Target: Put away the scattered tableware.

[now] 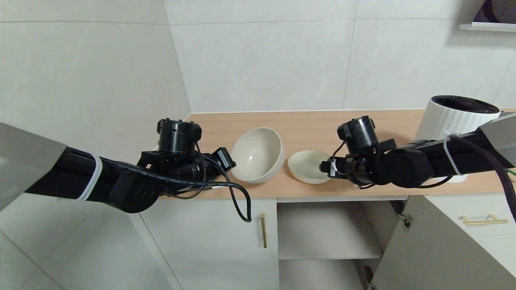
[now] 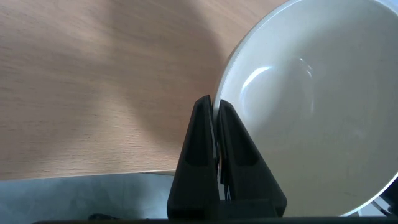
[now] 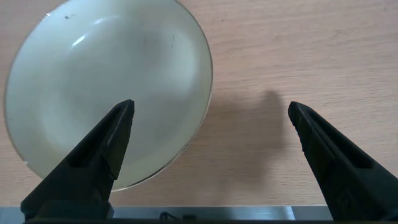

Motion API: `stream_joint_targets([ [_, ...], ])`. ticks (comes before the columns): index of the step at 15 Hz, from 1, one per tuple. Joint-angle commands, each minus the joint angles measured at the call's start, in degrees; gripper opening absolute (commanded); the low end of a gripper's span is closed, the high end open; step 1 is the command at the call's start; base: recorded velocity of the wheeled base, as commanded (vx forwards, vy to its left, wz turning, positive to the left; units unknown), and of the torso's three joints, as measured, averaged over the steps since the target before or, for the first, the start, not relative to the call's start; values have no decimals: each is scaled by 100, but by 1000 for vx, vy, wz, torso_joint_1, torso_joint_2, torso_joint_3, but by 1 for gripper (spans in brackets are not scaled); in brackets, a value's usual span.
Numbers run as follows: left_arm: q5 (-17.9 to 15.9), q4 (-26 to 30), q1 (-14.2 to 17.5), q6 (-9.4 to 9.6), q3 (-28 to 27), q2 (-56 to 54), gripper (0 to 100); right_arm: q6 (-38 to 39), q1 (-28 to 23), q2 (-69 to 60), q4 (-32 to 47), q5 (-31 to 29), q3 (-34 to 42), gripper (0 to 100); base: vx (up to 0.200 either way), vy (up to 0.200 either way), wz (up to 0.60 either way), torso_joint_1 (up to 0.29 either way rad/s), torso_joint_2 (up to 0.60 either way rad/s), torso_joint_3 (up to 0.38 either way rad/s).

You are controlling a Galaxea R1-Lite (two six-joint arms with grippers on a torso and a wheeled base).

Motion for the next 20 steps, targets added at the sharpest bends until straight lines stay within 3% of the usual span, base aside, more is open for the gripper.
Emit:
stream_joint_targets([
  [1,1,6,1,-3,0,-7,0,1,3,67,-2,1,3,100,0,0,0,0,0,0],
  [2,1,6,1,-3,8,-7,0,1,3,76,-2,1,-6,100,0,0,0,0,0,0],
  [3,1,6,1,-3,8,-7,0,1,3,76,-2,1,3,0,0,0,0,0,0,0],
  [12,1,15,1,-3,26,-25,0,18,3,6,-2,10,20,0,0,0,0,0,0,0],
  [17,-8,-3,-8,32,580,-491,0,1,3,-706,42,415,513,0,0,0,0,0,0,0],
  [18,-34,-3,9,76,958,-904,0,-43,3,-1190,121,1047,811,0,0,0,0,0,0,0],
  [20,-43,50,18,454,1230,-1299,0,-105,3,-1620,349,1592,1022,0,0,0,0,0,0,0],
])
